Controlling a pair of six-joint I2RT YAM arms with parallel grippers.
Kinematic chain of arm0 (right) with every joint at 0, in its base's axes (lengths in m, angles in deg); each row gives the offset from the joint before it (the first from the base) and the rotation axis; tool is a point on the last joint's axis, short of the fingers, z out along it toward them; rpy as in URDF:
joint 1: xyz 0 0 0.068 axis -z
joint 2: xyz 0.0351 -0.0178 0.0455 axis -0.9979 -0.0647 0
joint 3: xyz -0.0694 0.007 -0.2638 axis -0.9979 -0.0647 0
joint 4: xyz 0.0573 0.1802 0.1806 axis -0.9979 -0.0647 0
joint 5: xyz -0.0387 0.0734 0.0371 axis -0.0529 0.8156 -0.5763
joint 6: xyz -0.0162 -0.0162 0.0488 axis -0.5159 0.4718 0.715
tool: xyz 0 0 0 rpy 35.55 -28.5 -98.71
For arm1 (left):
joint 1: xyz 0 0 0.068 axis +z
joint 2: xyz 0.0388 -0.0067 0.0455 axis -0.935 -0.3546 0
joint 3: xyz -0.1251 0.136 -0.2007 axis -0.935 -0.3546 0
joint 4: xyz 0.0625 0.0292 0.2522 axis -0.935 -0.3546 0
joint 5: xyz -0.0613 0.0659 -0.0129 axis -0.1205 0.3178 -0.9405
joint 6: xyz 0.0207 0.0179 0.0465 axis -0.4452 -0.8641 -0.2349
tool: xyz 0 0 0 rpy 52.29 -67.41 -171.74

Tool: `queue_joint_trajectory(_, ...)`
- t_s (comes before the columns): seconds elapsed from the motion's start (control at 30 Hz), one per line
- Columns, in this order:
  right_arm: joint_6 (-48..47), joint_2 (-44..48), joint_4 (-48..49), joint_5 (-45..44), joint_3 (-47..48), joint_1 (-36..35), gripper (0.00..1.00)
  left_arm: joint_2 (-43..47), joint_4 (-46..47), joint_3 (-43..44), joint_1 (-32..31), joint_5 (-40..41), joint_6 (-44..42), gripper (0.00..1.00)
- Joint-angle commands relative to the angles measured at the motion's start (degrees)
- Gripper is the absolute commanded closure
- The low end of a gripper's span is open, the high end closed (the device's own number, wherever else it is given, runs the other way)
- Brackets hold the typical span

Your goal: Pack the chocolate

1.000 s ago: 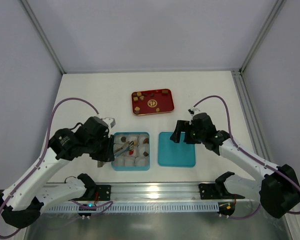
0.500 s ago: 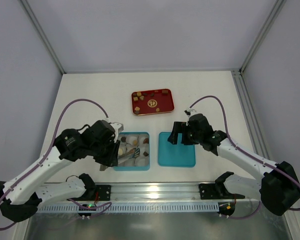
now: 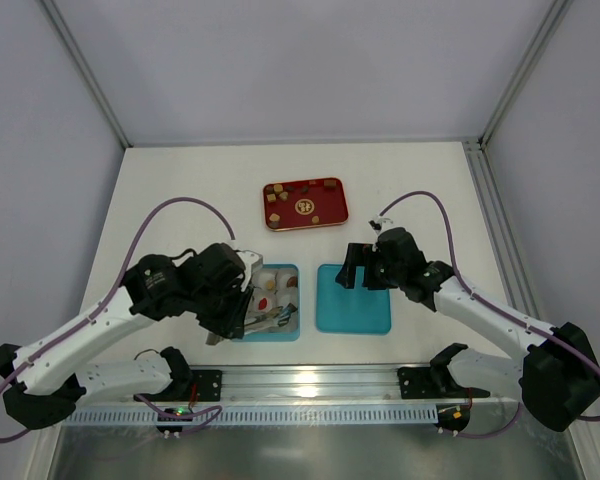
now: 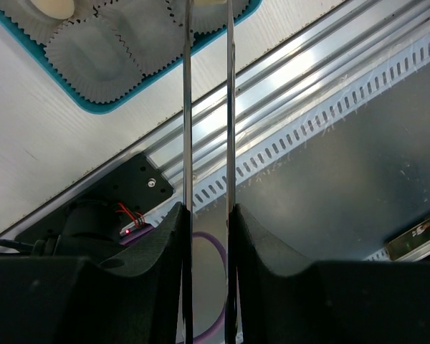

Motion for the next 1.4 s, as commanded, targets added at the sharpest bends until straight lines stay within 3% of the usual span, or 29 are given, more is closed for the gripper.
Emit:
queue_joint_trajectory(0.0,0.83,1.1,1.09,-1.34,2.13,-0.43,0.0,-0.07,-17.28,2.55,-0.88,-1.02,-0.85,0.83)
queue_joint_trajectory(0.43,0.83,1.8,0.74,-1.7,1.87,-0.34,0.0,-1.39,-17.19,2.2,-2.46,-0.41,-1.03,0.82)
queue_joint_trajectory(1.37,1.01,2.07,1.0,-1.96,1.26,-0.43,0.0,-1.74,-17.28,2.73,-2.55,0.3,-0.94,0.65)
